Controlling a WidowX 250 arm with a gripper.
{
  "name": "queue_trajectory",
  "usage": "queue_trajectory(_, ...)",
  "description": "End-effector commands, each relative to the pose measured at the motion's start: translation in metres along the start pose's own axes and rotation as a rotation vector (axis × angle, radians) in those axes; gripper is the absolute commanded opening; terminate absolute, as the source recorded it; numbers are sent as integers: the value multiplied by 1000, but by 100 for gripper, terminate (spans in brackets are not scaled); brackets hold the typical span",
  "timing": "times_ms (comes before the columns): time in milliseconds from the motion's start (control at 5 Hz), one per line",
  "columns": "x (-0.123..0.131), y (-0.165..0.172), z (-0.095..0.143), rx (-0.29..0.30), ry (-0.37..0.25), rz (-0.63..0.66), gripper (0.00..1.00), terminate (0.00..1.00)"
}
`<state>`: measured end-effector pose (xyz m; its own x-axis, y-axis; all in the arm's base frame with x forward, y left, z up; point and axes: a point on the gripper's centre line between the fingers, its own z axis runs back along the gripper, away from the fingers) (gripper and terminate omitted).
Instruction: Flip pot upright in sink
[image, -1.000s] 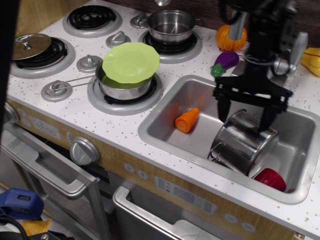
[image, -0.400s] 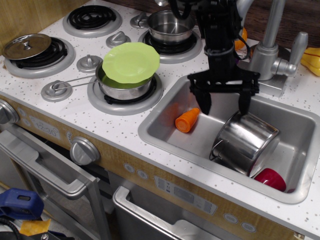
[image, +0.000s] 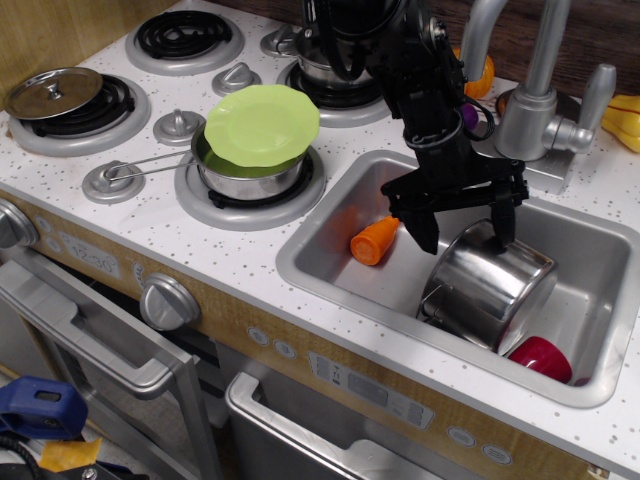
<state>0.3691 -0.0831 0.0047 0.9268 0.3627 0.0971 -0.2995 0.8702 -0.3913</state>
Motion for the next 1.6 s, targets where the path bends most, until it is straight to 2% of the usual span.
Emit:
queue_trajectory(0,-4,-30,5,-63,-94,41,0,0)
queue_trajectory(200,-9,-42,1,-75,-120,97,0,0)
queue_trajectory(400,-13,-53,-5,-29,-143,103,0,0)
queue_trajectory(600,-12,-53,-4,-31,-130,108,0,0)
queue_trajectory(800,-5,-47,3,124,-102,29,0,0)
queue_trajectory(1000,6,-41,14,225,-98,-19,0,0)
queue_trajectory(1200,12,-40,19,298,-103,-69,0,0)
queue_trajectory(1400,13,-43,16,393,-155,-103,0,0)
